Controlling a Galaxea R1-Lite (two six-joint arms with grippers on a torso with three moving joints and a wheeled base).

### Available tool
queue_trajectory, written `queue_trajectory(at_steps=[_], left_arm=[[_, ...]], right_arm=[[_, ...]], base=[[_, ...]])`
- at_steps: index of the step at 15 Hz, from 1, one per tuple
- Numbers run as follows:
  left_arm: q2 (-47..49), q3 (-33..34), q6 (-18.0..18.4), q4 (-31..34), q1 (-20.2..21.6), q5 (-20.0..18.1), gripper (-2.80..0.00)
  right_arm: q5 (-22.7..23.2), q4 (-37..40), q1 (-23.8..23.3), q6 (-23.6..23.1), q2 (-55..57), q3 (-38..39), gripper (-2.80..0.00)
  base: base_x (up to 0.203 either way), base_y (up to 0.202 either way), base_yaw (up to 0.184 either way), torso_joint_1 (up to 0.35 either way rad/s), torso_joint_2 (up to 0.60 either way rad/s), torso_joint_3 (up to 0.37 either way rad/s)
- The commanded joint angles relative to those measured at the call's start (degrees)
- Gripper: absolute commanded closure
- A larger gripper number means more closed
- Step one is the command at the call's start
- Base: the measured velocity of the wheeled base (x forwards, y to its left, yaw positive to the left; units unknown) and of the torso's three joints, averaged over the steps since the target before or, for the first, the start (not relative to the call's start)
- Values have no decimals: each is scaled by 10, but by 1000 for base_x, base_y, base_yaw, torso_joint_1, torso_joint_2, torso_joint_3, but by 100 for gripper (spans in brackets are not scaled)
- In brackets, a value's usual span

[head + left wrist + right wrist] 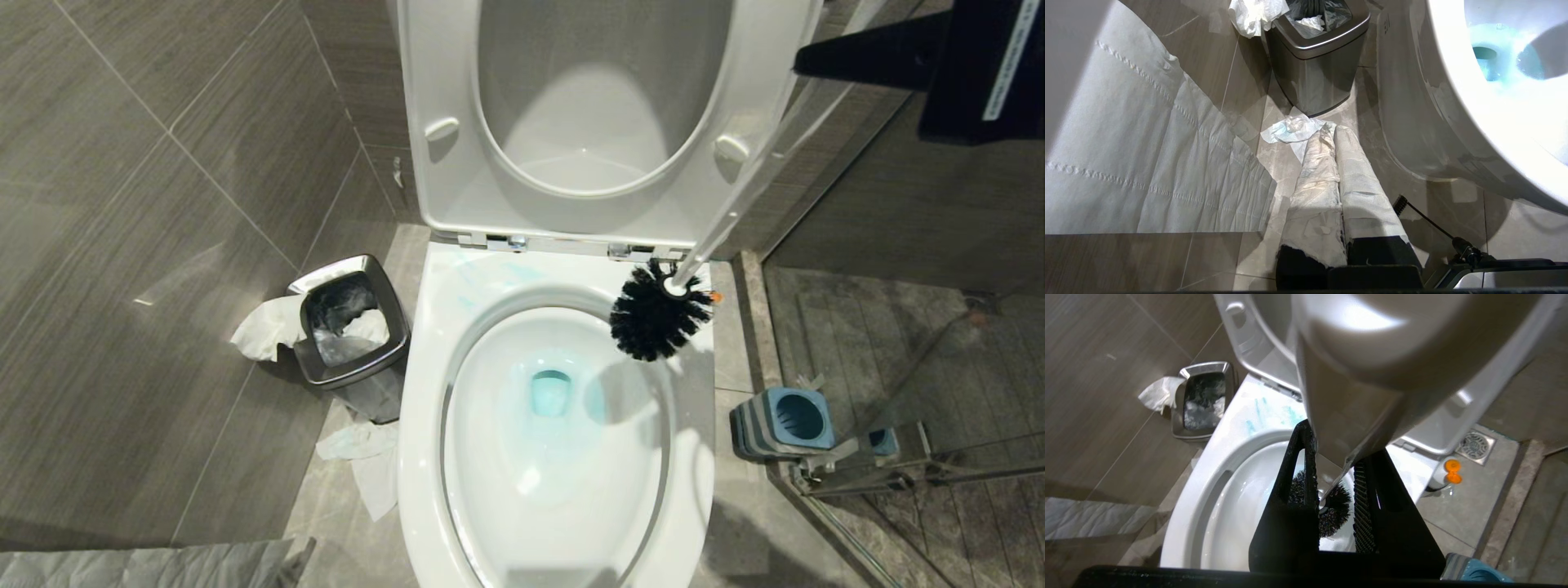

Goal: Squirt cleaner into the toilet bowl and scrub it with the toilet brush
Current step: Scrub the toilet bowl

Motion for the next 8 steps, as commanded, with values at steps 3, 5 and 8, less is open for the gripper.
queue_trajectory(at_steps=[3, 5, 8], left_arm=[[0, 1, 0, 0, 0, 0, 0], [0, 1, 0, 0, 0, 0, 0], [0, 1, 0, 0, 0, 0, 0]], right_arm=[[-2, -1, 8, 21, 50, 7, 0], [0, -2, 8, 26, 57, 27, 0], [9, -43, 11, 22, 61, 75, 0]], base=[[0, 0, 0, 0, 0, 0], [0, 0, 0, 0, 0, 0], [0, 0, 0, 0, 0, 0]])
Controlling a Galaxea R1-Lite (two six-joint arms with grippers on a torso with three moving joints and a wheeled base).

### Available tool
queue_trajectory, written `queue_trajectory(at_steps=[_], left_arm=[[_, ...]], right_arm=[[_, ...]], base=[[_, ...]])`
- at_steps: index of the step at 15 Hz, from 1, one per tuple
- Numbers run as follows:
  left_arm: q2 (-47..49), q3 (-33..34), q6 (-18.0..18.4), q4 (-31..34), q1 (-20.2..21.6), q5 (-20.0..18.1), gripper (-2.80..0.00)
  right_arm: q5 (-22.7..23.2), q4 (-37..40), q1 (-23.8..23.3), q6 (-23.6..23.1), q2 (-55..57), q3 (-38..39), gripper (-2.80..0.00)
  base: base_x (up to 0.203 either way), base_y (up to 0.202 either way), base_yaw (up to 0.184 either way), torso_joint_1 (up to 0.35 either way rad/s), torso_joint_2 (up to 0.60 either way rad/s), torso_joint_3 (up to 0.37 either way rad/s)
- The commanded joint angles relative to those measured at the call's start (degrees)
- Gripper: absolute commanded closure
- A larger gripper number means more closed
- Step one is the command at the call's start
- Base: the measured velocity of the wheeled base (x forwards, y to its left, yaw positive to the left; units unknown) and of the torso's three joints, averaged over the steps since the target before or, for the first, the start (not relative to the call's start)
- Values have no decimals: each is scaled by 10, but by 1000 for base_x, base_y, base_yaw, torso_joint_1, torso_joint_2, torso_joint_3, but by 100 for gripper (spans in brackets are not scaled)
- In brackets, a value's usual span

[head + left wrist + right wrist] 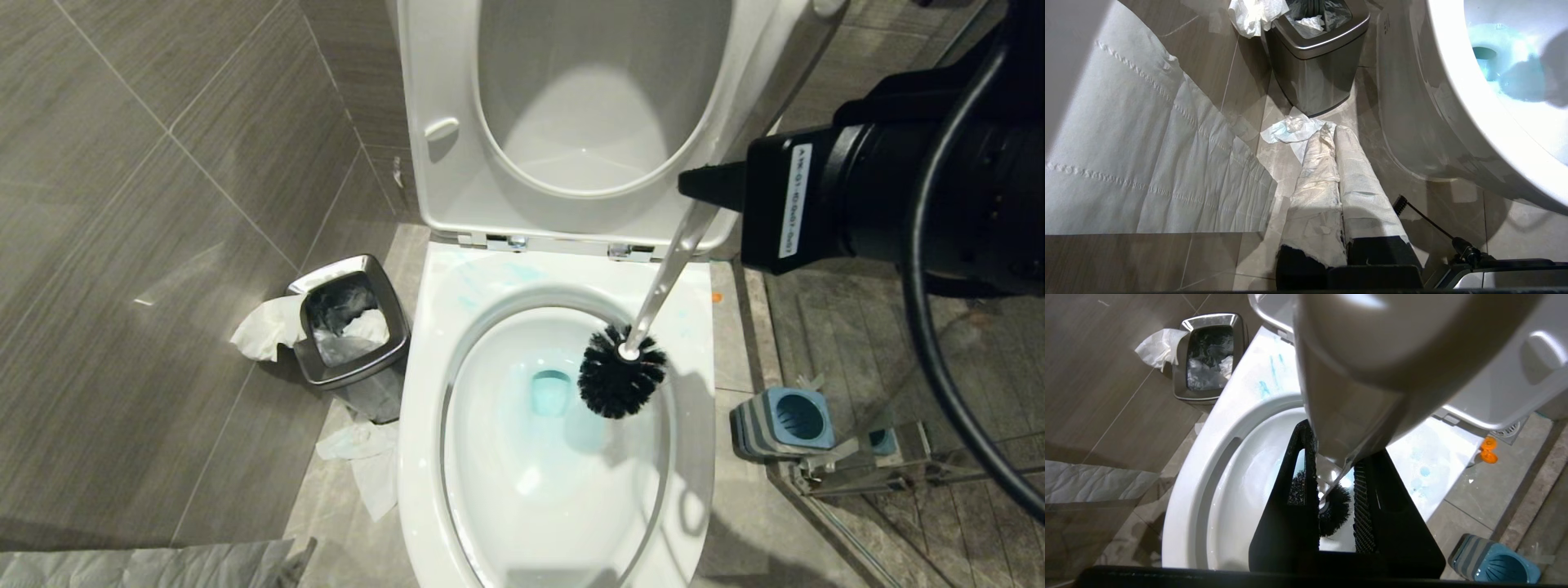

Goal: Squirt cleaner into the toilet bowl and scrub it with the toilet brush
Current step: Scrub the toilet bowl

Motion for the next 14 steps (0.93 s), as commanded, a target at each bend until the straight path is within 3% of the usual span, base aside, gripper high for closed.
queue_trajectory(at_steps=[1, 8, 14], left_arm=[[0, 1, 0, 0, 0, 0, 0], [0, 1, 1, 0, 0, 0, 0], [0, 1, 0, 0, 0, 0, 0]], right_arm=[[1, -34, 2, -3, 7, 40, 0], [5, -128, 1, -24, 21, 96, 0], [10, -282, 0, -20, 84, 192, 0]], base=[[0, 0, 0, 0, 0, 0], [0, 0, 0, 0, 0, 0], [0, 0, 0, 0, 0, 0]])
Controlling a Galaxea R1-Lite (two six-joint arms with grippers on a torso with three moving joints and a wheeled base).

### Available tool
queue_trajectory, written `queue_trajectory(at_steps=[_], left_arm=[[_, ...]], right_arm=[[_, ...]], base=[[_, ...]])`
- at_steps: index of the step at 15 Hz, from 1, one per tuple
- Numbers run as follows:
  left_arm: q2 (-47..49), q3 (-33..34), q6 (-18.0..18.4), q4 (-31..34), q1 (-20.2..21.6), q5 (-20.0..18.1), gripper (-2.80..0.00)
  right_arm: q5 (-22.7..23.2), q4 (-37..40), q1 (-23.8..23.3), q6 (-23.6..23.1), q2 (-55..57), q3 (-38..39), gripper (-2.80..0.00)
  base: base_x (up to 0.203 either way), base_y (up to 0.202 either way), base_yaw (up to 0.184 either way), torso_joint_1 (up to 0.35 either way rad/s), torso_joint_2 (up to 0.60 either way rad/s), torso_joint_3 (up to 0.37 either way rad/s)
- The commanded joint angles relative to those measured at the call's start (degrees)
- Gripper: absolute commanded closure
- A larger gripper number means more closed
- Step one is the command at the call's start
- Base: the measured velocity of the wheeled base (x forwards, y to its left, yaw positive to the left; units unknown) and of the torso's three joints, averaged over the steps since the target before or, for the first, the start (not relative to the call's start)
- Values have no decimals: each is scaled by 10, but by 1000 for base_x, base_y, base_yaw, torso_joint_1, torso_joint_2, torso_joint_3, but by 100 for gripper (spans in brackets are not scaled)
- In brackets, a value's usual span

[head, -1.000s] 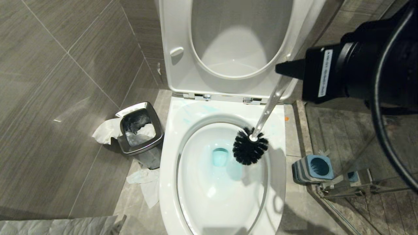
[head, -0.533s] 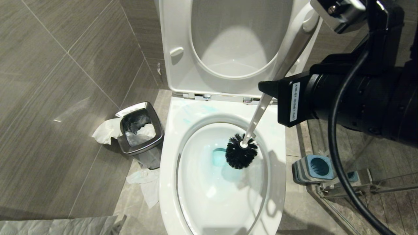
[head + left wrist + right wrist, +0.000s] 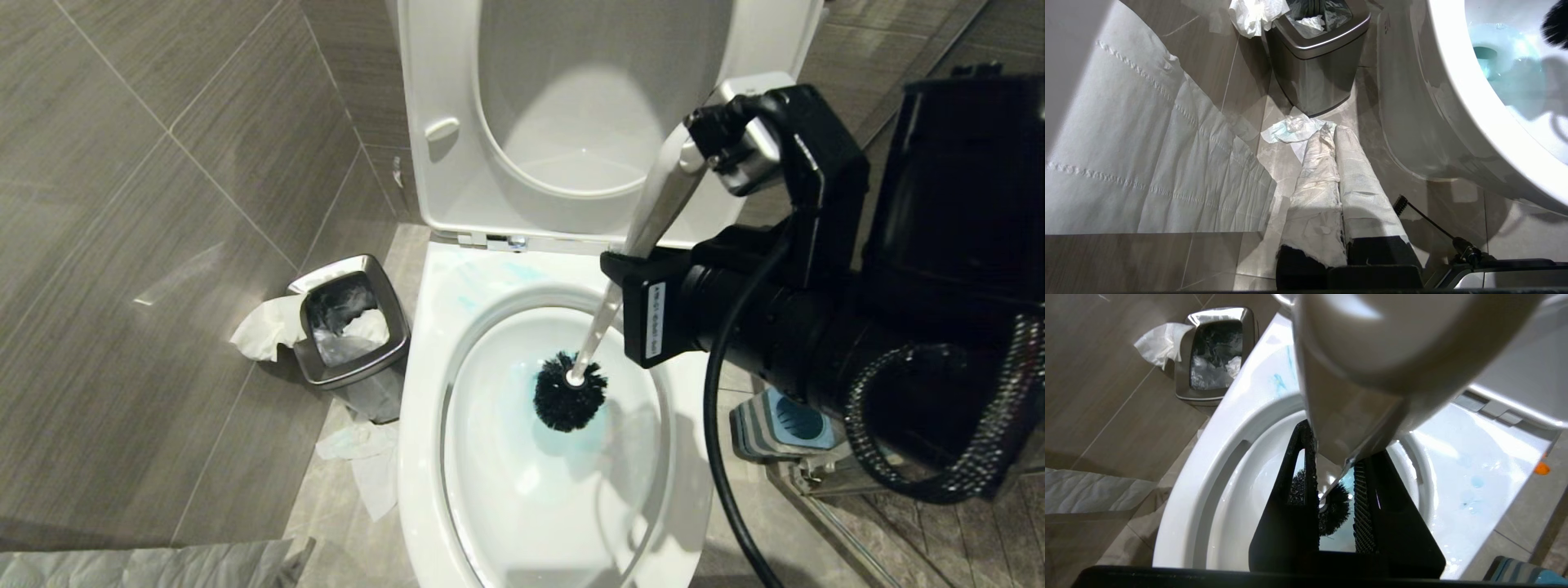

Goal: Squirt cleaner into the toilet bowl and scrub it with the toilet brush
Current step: Scrub the toilet bowl

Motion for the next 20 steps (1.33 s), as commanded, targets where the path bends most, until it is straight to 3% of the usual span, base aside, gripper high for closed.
queue_trajectory(at_steps=[1, 16, 20], left_arm=[[0, 1, -1, 1, 0, 0, 0], [0, 1, -2, 0, 0, 1, 0], [0, 1, -2, 0, 0, 1, 0]], right_arm=[[-2, -35, -2, 1, 40, 24, 0], [1, -212, -67, -18, 209, 24, 0], [8, -218, -84, -19, 232, 23, 0]], base=[[0, 0, 0, 0, 0, 0], [0, 0, 0, 0, 0, 0], [0, 0, 0, 0, 0, 0]])
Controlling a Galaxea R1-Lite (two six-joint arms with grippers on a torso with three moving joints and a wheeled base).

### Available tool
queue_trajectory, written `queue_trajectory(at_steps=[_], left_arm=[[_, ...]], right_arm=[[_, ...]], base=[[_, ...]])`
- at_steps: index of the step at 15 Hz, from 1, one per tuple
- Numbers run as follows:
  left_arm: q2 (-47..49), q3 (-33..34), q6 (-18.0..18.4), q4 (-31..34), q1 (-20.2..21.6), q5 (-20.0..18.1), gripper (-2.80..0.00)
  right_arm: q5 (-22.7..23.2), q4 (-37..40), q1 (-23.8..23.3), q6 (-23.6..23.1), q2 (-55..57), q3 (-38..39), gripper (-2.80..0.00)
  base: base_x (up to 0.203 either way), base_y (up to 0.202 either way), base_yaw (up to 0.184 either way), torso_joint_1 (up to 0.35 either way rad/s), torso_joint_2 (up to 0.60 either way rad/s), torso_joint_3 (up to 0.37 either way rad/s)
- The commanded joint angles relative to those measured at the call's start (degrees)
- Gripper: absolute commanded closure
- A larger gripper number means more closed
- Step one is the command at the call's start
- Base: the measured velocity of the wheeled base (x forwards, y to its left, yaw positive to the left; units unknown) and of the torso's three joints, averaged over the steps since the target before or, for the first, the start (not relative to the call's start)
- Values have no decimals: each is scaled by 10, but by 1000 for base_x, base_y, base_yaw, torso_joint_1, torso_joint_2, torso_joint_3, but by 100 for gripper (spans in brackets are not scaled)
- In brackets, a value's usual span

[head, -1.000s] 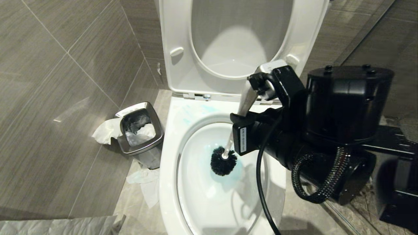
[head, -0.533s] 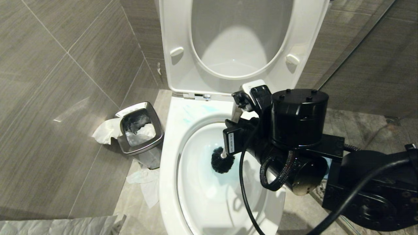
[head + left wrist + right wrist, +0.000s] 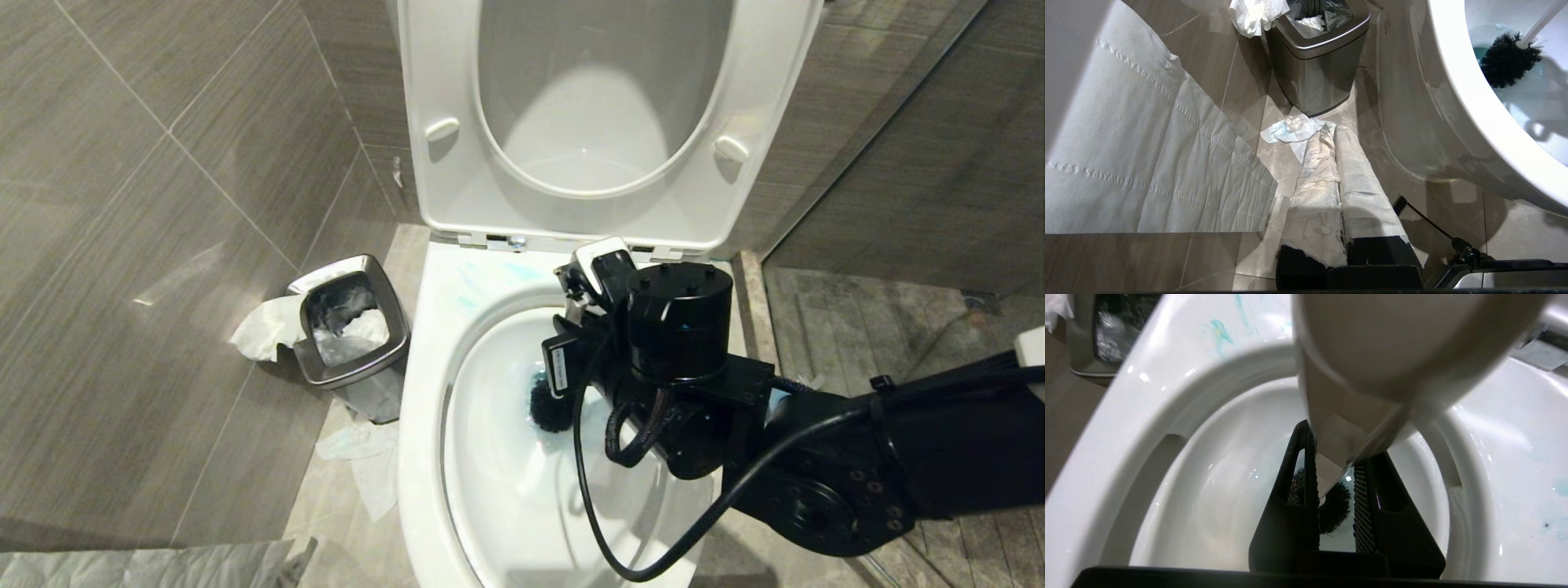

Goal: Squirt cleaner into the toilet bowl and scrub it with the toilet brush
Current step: Scrub the toilet bowl

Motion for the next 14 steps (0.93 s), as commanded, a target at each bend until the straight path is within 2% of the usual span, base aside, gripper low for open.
queue_trajectory(at_steps=[1, 8, 12, 14], left_arm=[[0, 1, 1, 0, 0, 0, 0], [0, 1, 3, 0, 0, -1, 0], [0, 1, 3, 0, 0, -1, 0], [0, 1, 3, 0, 0, -1, 0]], right_arm=[[2, -13, -13, 0, 24, -3, 0], [6, -12, -14, -23, -39, -27, 0], [6, 94, -13, -31, -124, -66, 0], [5, 114, -13, -35, -135, -74, 0]], base=[[0, 0, 0, 0, 0, 0], [0, 0, 0, 0, 0, 0], [0, 0, 0, 0, 0, 0], [0, 0, 0, 0, 0, 0]])
